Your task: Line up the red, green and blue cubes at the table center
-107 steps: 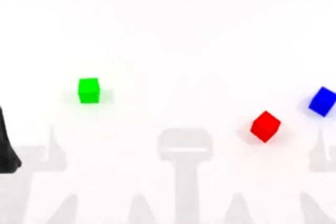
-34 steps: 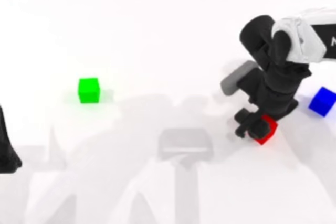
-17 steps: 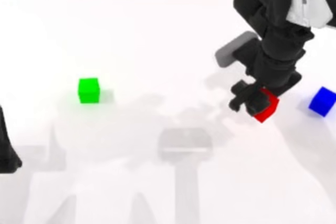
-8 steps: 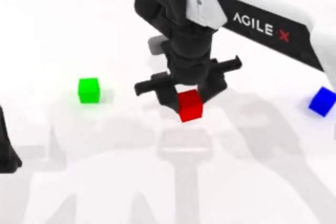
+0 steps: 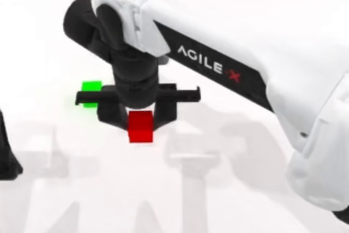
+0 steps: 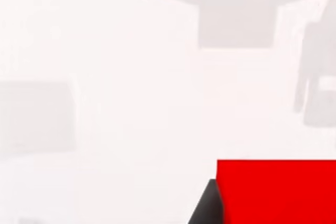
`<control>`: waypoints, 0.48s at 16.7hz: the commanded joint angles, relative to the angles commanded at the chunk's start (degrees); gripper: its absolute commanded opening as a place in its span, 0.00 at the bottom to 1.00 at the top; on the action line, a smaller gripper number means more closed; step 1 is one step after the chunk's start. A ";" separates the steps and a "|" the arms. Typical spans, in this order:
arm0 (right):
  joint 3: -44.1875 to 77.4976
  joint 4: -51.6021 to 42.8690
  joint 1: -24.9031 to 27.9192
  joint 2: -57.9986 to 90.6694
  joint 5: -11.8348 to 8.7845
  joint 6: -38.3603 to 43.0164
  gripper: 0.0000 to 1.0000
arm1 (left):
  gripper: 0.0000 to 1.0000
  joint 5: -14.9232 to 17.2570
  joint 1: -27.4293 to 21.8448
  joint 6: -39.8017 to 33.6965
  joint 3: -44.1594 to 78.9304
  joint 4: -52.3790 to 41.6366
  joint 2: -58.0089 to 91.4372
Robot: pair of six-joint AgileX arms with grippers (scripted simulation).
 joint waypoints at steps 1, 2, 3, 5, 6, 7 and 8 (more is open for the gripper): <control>0.70 -0.22 0.34 0.22 0.06 0.74 0.00 | 1.00 0.00 0.00 0.00 0.00 0.00 0.00; 0.86 -0.27 0.42 0.27 0.07 0.91 0.00 | 1.00 0.00 0.00 0.00 0.00 0.00 0.00; 0.86 -0.27 0.42 0.27 0.07 0.91 0.00 | 1.00 0.00 0.00 0.00 0.00 0.00 0.00; 0.72 -0.13 0.15 0.04 -0.05 0.93 0.00 | 1.00 0.00 0.00 0.00 0.00 0.00 0.00; 0.53 0.06 0.15 0.01 -0.05 0.92 0.00 | 1.00 0.00 0.00 0.00 0.00 0.00 0.00; -0.23 0.82 0.16 -0.11 -0.03 0.92 0.00 | 1.00 0.00 0.00 0.00 0.00 0.00 0.00; -1.63 2.21 0.13 -0.28 -0.01 0.96 0.00 | 1.00 0.00 0.00 0.00 0.00 0.00 0.00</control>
